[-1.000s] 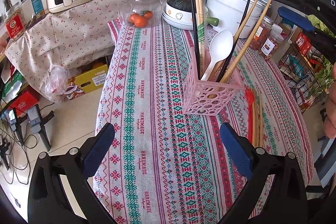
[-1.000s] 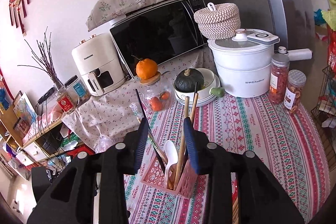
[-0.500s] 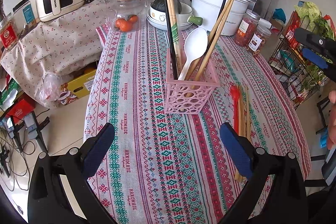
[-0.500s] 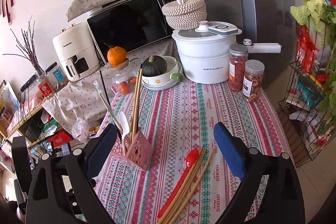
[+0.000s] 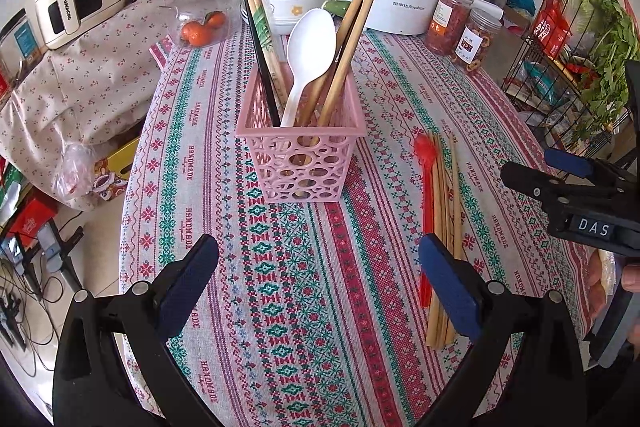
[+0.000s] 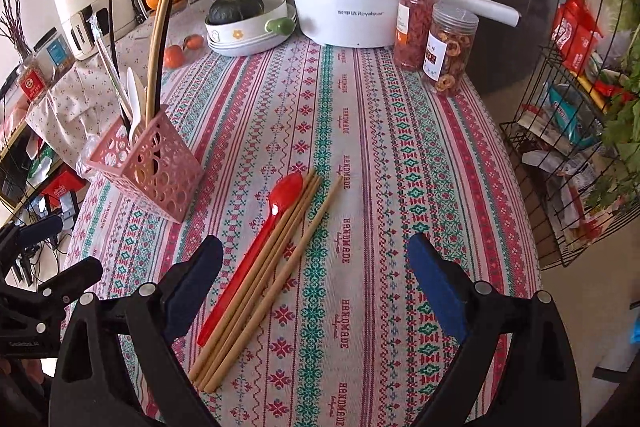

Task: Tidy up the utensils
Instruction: 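Grasp a loose bamboo chopstick with the right gripper while the left gripper moves to the red spoon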

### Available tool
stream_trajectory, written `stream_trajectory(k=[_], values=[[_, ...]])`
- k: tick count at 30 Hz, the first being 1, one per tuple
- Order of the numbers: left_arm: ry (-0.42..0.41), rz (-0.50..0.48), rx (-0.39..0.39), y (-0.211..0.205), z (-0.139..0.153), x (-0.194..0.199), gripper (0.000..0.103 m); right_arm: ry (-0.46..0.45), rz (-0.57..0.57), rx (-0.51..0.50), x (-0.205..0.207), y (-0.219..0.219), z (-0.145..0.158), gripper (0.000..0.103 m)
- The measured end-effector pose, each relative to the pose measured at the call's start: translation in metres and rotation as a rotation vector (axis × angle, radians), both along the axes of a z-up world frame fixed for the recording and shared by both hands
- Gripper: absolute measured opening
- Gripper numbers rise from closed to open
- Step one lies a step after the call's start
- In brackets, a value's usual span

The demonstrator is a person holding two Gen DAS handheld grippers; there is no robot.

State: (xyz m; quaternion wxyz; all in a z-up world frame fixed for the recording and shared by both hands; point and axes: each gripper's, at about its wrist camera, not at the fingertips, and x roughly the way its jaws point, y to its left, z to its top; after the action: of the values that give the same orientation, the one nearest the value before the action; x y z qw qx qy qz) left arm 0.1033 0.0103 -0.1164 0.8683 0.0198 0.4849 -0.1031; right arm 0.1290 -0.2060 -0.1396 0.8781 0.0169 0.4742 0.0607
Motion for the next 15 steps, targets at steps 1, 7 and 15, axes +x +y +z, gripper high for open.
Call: stream_trajectory(k=[1, 7, 15], values=[[0.004, -0.002, 0.004, -0.002, -0.002, 0.001, 0.096, 0.019, 0.004, -0.003, 0.003, 0.0, -0.007, 0.091], [0.033, -0.002, 0.007, -0.003, -0.012, 0.004, 0.096, 0.092, -0.021, 0.007, 0.018, -0.005, -0.032, 0.091], [0.065, -0.006, -0.001, -0.004, -0.019, 0.008, 0.096, 0.145, -0.035, 0.016, 0.038, -0.004, -0.059, 0.064]])
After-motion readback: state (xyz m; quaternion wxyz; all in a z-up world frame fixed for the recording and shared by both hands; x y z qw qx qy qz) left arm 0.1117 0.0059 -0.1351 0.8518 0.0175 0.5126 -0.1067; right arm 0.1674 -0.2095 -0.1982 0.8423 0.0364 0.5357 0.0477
